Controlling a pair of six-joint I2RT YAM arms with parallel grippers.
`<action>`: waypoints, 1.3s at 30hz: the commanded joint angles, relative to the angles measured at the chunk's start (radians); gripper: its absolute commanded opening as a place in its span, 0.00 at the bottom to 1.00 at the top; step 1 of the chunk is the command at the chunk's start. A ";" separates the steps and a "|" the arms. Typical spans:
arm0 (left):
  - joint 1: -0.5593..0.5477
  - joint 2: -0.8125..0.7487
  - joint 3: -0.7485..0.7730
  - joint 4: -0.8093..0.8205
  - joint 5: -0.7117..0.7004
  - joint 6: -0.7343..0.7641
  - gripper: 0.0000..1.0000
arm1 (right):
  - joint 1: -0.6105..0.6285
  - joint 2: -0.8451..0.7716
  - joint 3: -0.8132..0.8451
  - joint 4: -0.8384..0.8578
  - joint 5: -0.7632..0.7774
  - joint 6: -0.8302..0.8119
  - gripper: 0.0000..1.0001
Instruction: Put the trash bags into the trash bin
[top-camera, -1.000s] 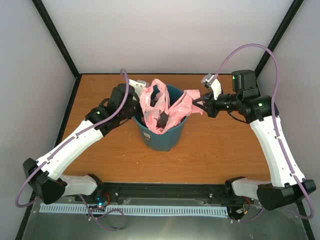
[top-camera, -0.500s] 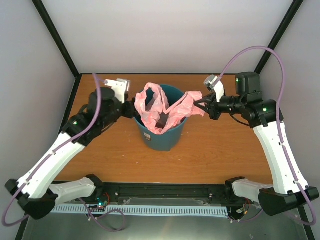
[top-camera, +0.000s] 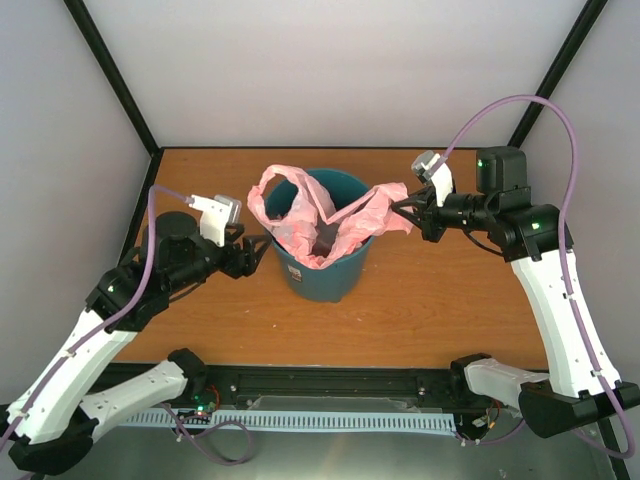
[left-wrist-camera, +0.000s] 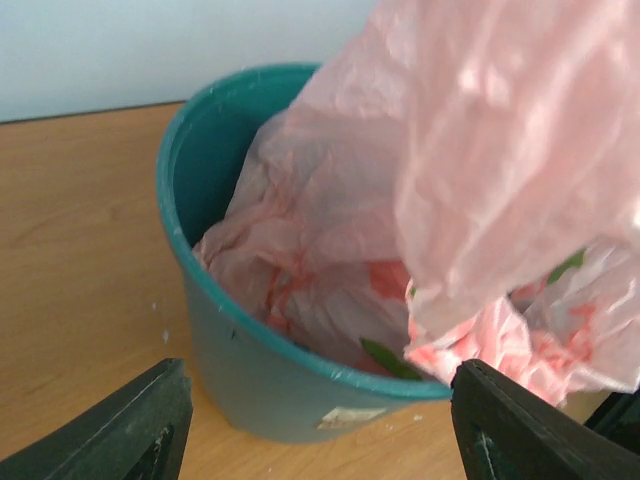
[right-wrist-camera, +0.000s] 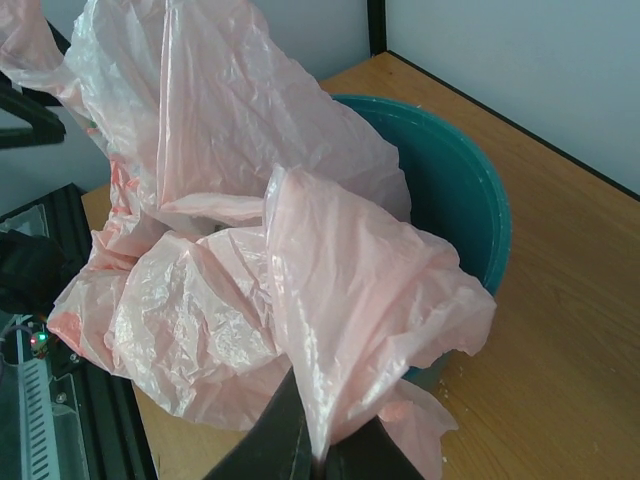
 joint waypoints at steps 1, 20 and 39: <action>0.003 -0.041 -0.031 -0.070 0.030 0.035 0.72 | -0.002 -0.004 -0.008 0.004 0.007 -0.010 0.03; 0.003 -0.007 -0.019 0.173 0.116 0.080 0.77 | -0.004 -0.002 -0.013 0.010 -0.001 -0.005 0.03; 0.003 0.060 -0.077 0.340 0.054 0.043 0.01 | -0.006 -0.028 -0.086 -0.008 0.047 -0.008 0.03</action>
